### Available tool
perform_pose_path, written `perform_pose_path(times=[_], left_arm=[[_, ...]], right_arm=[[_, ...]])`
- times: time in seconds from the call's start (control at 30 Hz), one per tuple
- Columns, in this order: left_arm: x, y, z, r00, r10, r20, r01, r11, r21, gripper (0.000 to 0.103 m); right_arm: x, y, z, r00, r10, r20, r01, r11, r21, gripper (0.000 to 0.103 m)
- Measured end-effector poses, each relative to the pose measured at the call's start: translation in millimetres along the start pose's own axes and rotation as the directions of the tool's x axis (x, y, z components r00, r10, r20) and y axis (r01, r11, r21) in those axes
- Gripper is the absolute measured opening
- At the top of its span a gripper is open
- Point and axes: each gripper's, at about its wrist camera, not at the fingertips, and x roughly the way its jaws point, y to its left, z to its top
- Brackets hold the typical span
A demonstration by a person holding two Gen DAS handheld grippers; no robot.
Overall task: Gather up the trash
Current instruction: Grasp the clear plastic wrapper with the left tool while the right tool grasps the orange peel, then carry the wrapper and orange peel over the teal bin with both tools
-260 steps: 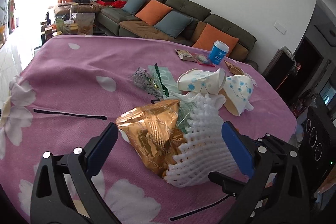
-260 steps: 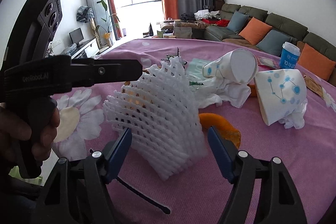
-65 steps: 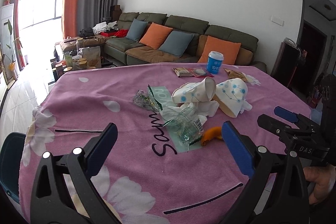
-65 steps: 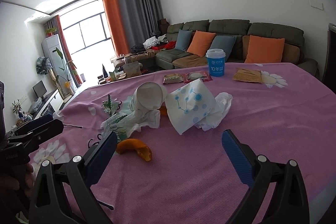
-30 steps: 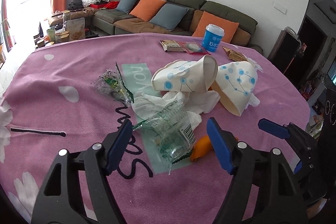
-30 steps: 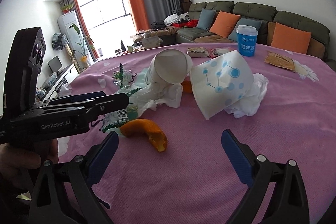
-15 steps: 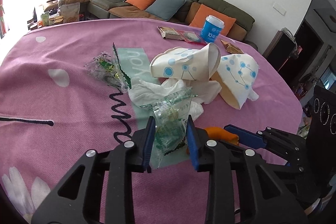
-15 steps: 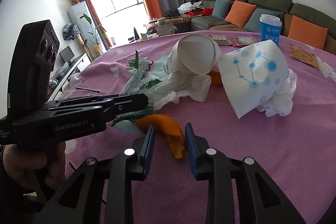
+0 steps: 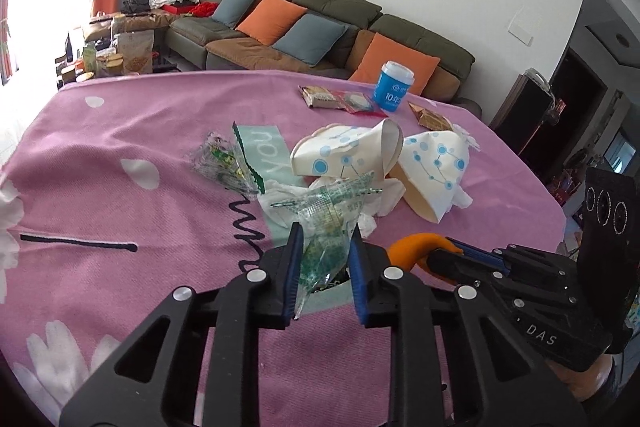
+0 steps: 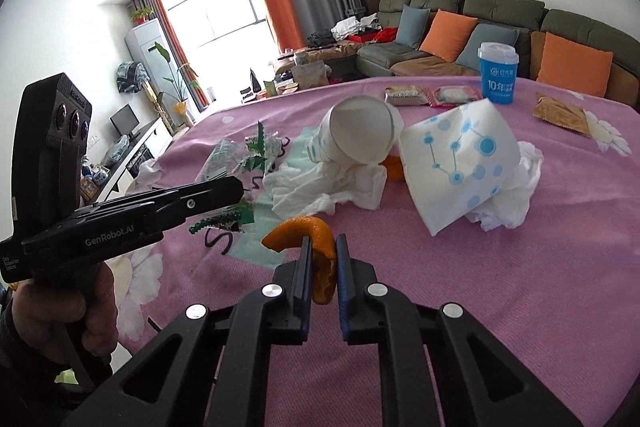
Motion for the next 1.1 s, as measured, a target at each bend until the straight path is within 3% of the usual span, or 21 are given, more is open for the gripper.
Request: perform_pose_path(times=[0.2, 0.5, 0.8, 0.93, 1.1], left_arm=[[-46, 4, 11, 0.993, 0.045, 0.113, -0.048, 0.999, 0.024, 0.022], [-122, 49, 8, 0.952, 0.212, 0.220, -0.210, 0.977, -0.036, 0.022], [-213, 119, -12, 0.859, 0.429, 0.279, -0.392, 0.902, -0.181, 0.022], [-249, 148, -25, 0.814, 0.509, 0.279, -0.451, 0.857, -0.247, 0.022], [-282, 187, -41, 0.771, 0.582, 0.260, -0.507, 0.807, -0.304, 0.022]], right_arm=[[-15, 13, 21, 0.997, 0.017, 0.071, -0.014, 0.999, -0.038, 0.009], [-11, 61, 55, 0.987, 0.107, 0.124, -0.089, 0.986, -0.139, 0.009], [19, 141, 86, 0.956, 0.270, 0.117, -0.233, 0.938, -0.258, 0.009], [41, 183, 98, 0.935, 0.347, 0.070, -0.312, 0.901, -0.300, 0.009], [77, 241, 110, 0.912, 0.409, -0.027, -0.391, 0.849, -0.356, 0.009]])
